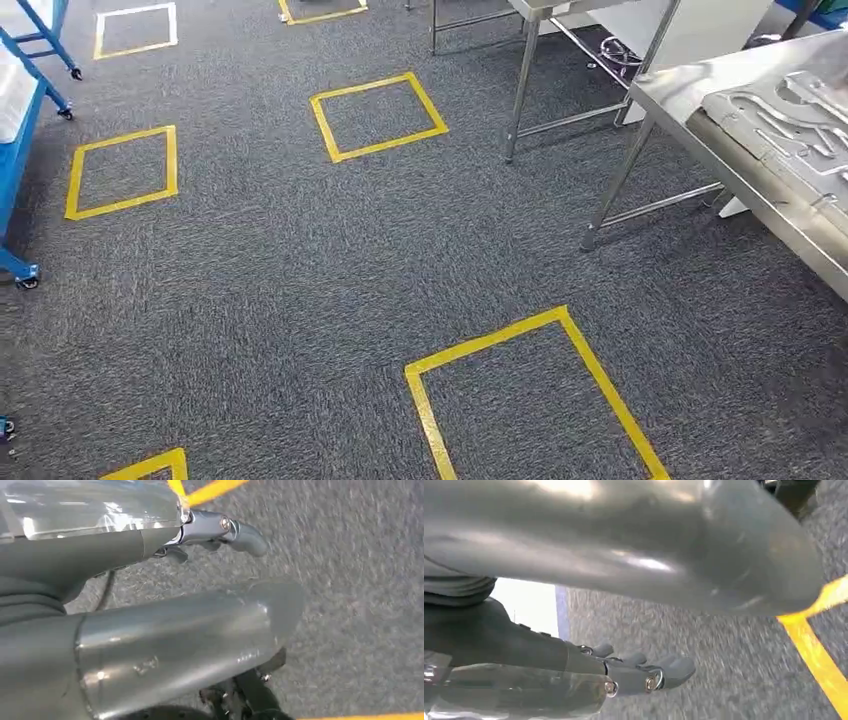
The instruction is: Take the parts from the cabinet and place them on the table.
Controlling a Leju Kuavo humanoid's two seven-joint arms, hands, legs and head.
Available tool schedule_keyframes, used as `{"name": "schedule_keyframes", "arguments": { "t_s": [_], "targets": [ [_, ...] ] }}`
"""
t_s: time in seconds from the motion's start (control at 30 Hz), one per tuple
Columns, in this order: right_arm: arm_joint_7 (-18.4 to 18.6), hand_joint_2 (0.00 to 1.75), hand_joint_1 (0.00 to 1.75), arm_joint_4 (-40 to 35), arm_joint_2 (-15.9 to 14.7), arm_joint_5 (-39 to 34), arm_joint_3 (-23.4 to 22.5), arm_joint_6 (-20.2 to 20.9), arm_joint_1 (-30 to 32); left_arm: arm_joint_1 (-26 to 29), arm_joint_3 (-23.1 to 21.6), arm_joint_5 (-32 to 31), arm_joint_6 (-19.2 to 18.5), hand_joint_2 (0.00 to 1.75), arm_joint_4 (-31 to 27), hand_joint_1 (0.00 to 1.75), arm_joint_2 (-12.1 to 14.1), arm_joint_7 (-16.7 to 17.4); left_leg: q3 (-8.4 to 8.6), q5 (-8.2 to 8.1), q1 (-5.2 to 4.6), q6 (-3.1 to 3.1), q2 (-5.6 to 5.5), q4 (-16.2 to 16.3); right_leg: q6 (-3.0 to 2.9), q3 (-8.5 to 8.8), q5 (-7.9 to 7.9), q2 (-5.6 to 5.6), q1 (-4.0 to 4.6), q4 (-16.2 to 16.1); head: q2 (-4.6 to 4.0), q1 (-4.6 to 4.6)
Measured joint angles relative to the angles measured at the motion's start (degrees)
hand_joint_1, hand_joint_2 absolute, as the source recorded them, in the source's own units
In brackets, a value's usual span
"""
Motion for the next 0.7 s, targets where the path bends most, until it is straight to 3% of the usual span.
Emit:
{"name": "schedule_keyframes", "arguments": {
  "t_s": [0.07,0.1,0.13,0.17,0.2,0.23,0.27,0.3,0.4,0.43,0.47,0.5,0.53,0.57,0.6,0.63,0.67,0.7],
  "targets": [
    [0.02,0.0,0.0,-0.04,-0.05,0.07,-0.13,0.0,0.26,-0.25,0.0,0.0,0.0,0.0,-0.11,0.0,0.0,-0.02,-4.31,-4.74,0.24,-0.67,0.73,9.43,-0.16,-0.03,-0.14,-1.73,0.16,0.05,0.0,-0.11],
    [0.02,0.0,0.0,-0.07,-0.13,0.19,-0.2,0.0,0.26,-0.23,0.0,-0.04,-0.04,0.0,-0.13,0.0,0.0,-0.13,-5.68,-5.68,0.3,-0.87,0.85,12.58,-0.14,-0.09,-0.22,-2.45,0.18,0.08,0.0,-0.13],
    [0.02,0.0,0.0,-0.07,-0.13,0.35,-0.24,0.04,0.23,-0.13,0.0,-0.07,-0.13,0.0,-0.13,0.0,0.0,-0.33,-5.73,-5.15,0.34,-0.93,0.96,13.02,-0.07,-0.04,-0.31,-3.16,0.18,0.13,0.0,-0.11],
    [0.02,0.0,0.0,-0.07,-0.13,0.41,-0.28,0.13,0.18,0.01,0.0,-0.07,-0.15,0.0,-0.13,0.0,0.02,-0.46,-4.36,-3.38,0.34,-0.95,1.08,10.45,0.03,0.06,-0.46,-3.78,0.17,0.17,0.0,-0.15],
    [0.02,0.0,0.0,-0.07,-0.13,0.46,-0.31,0.18,0.14,0.06,0.0,-0.07,-0.18,0.0,-0.15,0.0,0.02,-0.55,-1.91,-1.17,0.34,-0.89,1.32,6.17,0.14,0.24,-0.62,-4.35,0.15,0.2,0.0,-0.13],
    [0.02,0.0,0.0,-0.04,-0.13,0.55,-0.31,0.26,0.08,0.03,0.0,-0.07,-0.2,0.0,-0.15,0.0,0.02,-0.57,1.58,1.43,0.33,-0.7,2.4,-0.11,0.37,0.54,-0.85,-5.02,0.15,0.24,0.0,-0.13],
    [0.02,0.0,0.0,-0.04,-0.13,0.57,-0.31,0.35,0.07,-0.07,0.0,-0.09,-0.24,0.0,-0.15,0.0,0.0,-0.61,4.08,2.6,0.16,-0.42,5.06,-4.51,0.68,0.86,-1.08,-5.47,0.33,0.33,0.0,-0.13],
    [0.09,0.0,0.0,-0.04,-0.13,0.59,-0.35,0.35,0.09,-0.27,0.02,-0.13,-0.26,0.0,-0.15,0.0,0.02,-0.63,4.42,2.26,-0.24,0.22,5.7,-5.29,1.12,0.96,-1.42,-5.97,0.76,0.51,0.0,-0.06],
    [0.35,0.0,0.0,-0.06,-0.13,0.76,-0.37,0.48,-0.33,-0.14,0.04,-0.41,-0.22,0.0,-0.18,0.0,0.02,-0.46,3.81,2.27,-0.56,1.18,3.82,-5.34,1.82,1.4,-1.55,-7.19,0.63,0.24,0.0,0.2],
    [0.35,0.0,0.0,-0.07,-0.13,0.92,-0.37,0.5,-0.62,-0.14,0.07,-0.66,-0.18,0.0,-0.18,0.0,0.02,-0.3,4.12,2.62,-0.24,1.73,3.16,-5.91,2.3,1.61,-1.79,-7.46,0.55,0.29,0.0,0.18],
    [0.46,0.0,0.0,-0.07,-0.24,1.05,-0.41,0.52,-0.48,-0.13,0.07,-0.7,-0.15,0.0,-0.18,0.0,0.0,-0.13,4.48,2.95,-0.04,2.14,2.73,-6.27,2.72,1.42,-2.68,-4.53,0.21,1.35,0.0,0.31],
    [0.46,0.0,0.0,-0.04,-0.26,1.14,-0.44,0.55,-0.34,-0.22,0.09,-0.83,-0.13,0.0,-0.18,0.0,0.0,0.02,4.36,3.09,-0.01,2.53,2.31,-6.32,2.75,0.06,-4.55,-2.09,0.16,3.87,0.0,0.42],
    [0.46,0.0,0.0,-0.04,-0.26,1.27,-0.48,0.57,-0.31,-0.39,0.11,-0.85,-0.13,0.0,-0.18,0.0,0.02,0.05,4.2,3.17,-0.03,2.72,1.69,-6.32,2.79,-2.23,-7.15,-0.91,0.09,8.47,0.0,0.57],
    [0.52,0.0,0.0,-0.04,-0.26,1.38,-0.57,0.61,-0.21,-0.55,0.13,-0.9,-0.13,0.0,-0.18,0.0,0.04,0.11,4.08,3.21,-0.16,2.85,0.97,-6.31,2.88,-4.93,-9.38,-0.52,0.02,13.79,0.0,0.55],
    [0.52,0.0,0.0,-0.04,-0.26,1.42,-0.74,0.66,-0.14,-0.59,0.13,-1.09,-0.13,0.0,-0.18,0.0,0.04,0.13,4.03,3.21,-0.24,2.89,0.23,-6.28,2.91,-7.0,-10.51,-0.42,0.01,17.61,0.0,0.59],
    [0.55,0.0,0.0,-0.04,-0.26,1.44,-0.85,0.66,-0.09,-0.57,0.15,-1.18,-0.13,0.0,-0.18,0.0,0.04,0.15,4.08,3.21,-0.28,2.89,-0.6,-6.25,2.91,-8.07,-10.1,-0.4,-0.01,19.16,0.0,0.55],
    [0.55,0.0,0.0,-0.04,-0.26,1.44,-0.94,0.66,-0.09,-0.55,0.15,-1.18,-0.13,0.0,-0.18,0.0,0.04,0.18,4.18,3.2,-0.28,2.88,-1.39,-6.21,2.85,-7.79,-8.31,-0.35,-0.02,17.81,0.0,0.57],
    [0.55,0.0,0.0,-0.04,-0.31,1.44,-0.96,0.66,-0.09,-0.51,0.17,-1.18,-0.13,0.0,-0.18,0.0,0.04,0.22,4.3,3.15,-0.27,2.8,-2.24,-6.11,2.75,-6.34,-5.4,-0.18,-0.04,14.02,0.0,0.57]
  ]
}}
